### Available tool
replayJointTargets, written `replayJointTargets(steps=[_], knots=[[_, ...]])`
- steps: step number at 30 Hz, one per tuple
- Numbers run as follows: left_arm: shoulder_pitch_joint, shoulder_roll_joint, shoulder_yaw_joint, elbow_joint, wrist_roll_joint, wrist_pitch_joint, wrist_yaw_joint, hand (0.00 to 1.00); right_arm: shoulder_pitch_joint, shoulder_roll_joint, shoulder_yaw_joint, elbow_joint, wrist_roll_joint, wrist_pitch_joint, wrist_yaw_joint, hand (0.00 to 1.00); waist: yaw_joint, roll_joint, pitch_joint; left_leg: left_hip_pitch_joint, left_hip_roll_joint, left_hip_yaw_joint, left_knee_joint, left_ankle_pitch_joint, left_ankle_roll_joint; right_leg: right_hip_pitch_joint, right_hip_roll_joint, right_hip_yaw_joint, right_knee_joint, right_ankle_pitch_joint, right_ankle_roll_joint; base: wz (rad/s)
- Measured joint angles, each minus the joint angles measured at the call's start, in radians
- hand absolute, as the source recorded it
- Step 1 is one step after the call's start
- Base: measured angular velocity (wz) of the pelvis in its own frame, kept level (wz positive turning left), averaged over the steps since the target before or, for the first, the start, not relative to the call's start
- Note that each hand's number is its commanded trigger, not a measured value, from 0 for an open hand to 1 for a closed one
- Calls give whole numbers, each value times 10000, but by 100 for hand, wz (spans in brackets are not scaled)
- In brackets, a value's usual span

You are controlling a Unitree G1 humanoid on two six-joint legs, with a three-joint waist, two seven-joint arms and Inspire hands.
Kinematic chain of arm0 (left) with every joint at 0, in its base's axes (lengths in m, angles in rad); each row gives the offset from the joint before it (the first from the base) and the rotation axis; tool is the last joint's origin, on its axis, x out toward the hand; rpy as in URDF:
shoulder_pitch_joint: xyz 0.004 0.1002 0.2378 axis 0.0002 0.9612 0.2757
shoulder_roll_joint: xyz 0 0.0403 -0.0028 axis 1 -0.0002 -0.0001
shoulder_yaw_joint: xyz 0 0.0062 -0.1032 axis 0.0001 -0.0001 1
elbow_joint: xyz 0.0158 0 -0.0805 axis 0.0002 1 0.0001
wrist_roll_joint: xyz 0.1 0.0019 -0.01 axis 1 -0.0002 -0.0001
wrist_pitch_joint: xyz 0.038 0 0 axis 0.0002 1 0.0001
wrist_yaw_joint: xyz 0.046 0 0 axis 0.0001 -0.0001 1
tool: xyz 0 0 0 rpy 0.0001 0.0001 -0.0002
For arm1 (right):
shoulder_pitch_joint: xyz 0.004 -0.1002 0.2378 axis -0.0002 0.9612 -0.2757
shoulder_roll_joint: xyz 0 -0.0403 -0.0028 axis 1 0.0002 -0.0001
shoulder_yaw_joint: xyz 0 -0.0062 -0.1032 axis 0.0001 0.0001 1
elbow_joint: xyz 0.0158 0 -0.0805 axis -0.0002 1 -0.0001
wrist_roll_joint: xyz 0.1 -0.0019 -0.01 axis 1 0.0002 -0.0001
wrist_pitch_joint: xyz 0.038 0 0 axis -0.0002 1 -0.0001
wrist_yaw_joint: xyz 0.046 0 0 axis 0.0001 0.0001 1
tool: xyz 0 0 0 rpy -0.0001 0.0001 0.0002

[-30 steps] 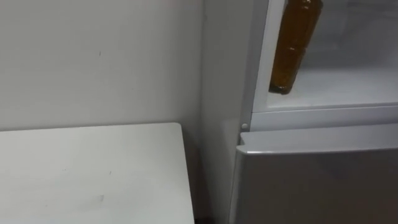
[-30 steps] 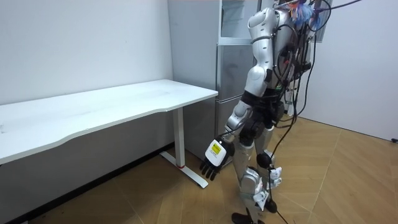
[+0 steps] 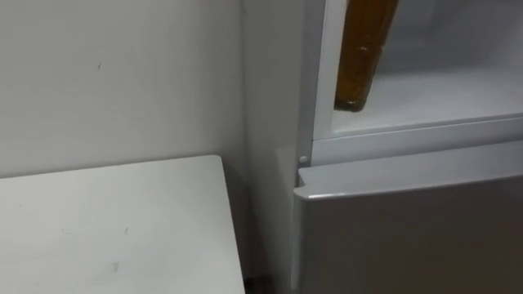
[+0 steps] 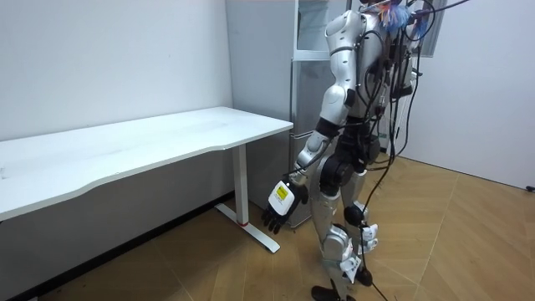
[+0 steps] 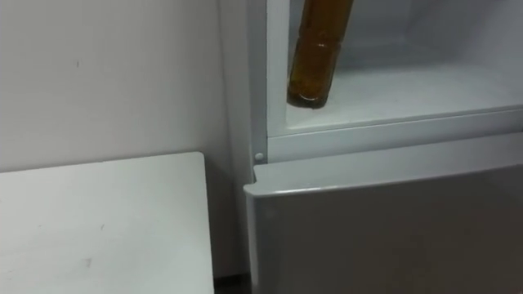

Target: Put the bottle in the upper fridge

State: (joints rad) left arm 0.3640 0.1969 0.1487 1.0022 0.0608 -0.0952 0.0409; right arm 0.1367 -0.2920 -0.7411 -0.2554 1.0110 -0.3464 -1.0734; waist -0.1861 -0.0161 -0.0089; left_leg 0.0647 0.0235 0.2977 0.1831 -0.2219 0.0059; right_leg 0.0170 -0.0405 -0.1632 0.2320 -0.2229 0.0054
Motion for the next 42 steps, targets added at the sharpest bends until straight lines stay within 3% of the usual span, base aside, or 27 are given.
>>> replayJointTargets(steps=[5,10,17,24,26,29,35,39,42], knots=[[1,-87,117,349,9,-14,0,0,-58,0,6,-4,-269,31,-328,0,26,-115,5,149,-36,-2,2,1,-1,10,-74,-39,275,-199,-13,1],[-15,-381,431,733,19,-9,5,0,3,0,56,-16,-836,361,-417,0,27,-182,15,141,-39,-2,7,1,-1,-1,-77,-17,277,-209,-7,0],[-27,-399,419,843,6,20,50,0,283,53,358,-29,-2326,857,-417,0,31,-225,20,168,-45,-10,-5,0,-1,10,-77,18,272,-209,-7,-1],[-427,-373,309,928,-11,8,-34,0,846,161,1078,-580,-2895,859,-417,0,352,-196,40,173,-45,34,40,0,-1,-142,-59,253,422,-200,-15,-12],[-636,-356,124,1170,-74,-10,-74,0,853,197,1507,-585,-3888,859,-417,0,409,-104,64,150,-44,28,40,-1,1,-207,-65,265,432,-177,-26,-13],[-634,-315,-123,1265,-89,-32,-88,0,997,262,1937,-740,-4694,857,-417,0,522,-19,67,183,-34,27,46,-1,1,-211,-42,337,435,-162,-31,-8],[-525,-261,-536,1600,-79,-79,87,0,1150,266,2842,-1106,-4712,743,-349,0,621,11,74,179,2,24,46,-1,1,-211,10,365,422,-93,-55,0],[-438,-259,-556,1603,-82,-144,152,0,1147,263,2889,-1173,-4711,691,31,0,785,8,73,170,7,14,46,-1,1,-204,16,358,419,-85,-59,1],[-384,-250,-600,1605,-80,-154,176,0,898,223,2895,-1589,-4725,352,428,0,866,-17,69,147,14,-10,54,-1,1,-167,16,301,377,-85,-59,9]])
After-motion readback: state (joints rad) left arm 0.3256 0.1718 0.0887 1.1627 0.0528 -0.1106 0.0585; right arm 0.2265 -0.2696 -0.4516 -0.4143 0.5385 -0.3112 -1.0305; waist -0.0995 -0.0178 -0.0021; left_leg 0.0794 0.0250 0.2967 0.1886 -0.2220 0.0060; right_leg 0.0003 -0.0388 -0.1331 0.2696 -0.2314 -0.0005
